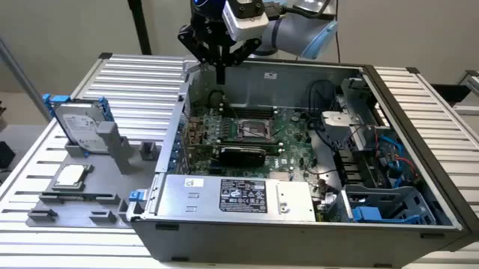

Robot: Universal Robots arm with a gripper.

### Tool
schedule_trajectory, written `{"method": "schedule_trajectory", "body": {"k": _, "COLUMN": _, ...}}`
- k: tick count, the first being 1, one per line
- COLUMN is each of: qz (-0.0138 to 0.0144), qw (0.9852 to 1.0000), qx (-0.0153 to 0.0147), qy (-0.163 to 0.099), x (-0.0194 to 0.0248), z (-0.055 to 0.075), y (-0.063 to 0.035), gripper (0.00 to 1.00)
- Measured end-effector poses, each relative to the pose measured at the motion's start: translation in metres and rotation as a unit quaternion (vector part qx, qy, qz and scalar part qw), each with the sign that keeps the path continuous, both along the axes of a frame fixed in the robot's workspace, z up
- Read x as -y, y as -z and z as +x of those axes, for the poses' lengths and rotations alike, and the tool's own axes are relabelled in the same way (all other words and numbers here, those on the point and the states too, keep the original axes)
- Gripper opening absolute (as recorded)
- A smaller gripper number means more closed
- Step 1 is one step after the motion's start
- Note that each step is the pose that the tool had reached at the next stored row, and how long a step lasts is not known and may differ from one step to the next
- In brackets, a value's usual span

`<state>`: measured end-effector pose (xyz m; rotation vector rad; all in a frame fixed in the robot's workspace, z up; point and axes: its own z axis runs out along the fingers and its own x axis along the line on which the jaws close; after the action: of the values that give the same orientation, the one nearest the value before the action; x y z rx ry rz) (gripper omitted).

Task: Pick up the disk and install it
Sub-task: 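Reach for the disk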

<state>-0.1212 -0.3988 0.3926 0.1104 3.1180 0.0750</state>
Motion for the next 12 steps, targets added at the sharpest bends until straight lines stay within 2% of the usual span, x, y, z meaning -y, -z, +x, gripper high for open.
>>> {"method": "schedule_trajectory", "body": {"k": 12, "qz": 0.0, "qw": 1.0, "qx": 0.0, "qy": 0.0, "x": 0.0, "z": 0.0, "y": 0.0, "gripper": 0.0}}
